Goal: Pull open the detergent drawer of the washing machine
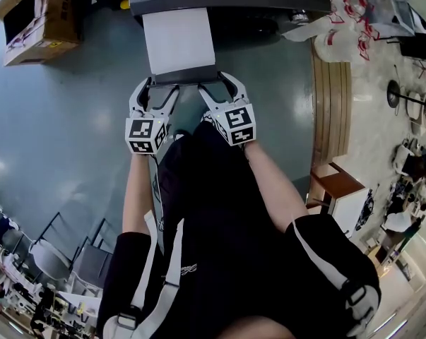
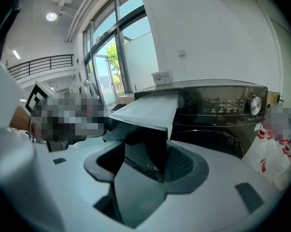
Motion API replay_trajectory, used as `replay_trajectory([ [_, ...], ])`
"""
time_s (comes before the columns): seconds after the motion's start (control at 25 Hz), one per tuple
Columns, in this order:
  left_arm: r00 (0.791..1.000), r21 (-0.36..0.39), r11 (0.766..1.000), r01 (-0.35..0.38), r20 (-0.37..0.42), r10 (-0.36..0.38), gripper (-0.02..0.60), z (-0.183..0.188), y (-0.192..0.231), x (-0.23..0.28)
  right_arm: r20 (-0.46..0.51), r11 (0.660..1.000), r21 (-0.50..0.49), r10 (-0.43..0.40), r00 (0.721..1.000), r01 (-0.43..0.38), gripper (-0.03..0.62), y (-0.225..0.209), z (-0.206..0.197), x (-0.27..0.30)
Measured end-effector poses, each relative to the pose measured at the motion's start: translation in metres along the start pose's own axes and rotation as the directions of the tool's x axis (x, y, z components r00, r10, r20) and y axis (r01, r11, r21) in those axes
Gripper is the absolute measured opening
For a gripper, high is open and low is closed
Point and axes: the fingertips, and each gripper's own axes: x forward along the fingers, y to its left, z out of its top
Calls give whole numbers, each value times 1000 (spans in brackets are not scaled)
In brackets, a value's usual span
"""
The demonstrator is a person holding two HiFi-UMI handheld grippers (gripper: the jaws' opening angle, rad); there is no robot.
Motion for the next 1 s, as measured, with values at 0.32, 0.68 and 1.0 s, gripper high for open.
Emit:
replay_trajectory([
  [0.32, 1000, -7, 1000, 3, 7, -3, 334, -4, -6, -6, -3, 1000, -2, -4, 1000, 4, 262, 3, -6, -7],
  [0.68, 1000, -15, 1000, 8, 5, -8, 334, -12, -13, -13, -10, 1000, -1, -9, 1000, 9, 267, 8, -16, -14],
  [1.0, 1000, -22, 1000, 17, 0, -17, 334, -20, -17, -17, -19, 1000, -3, -13, 1000, 13, 270, 12, -24, -17],
])
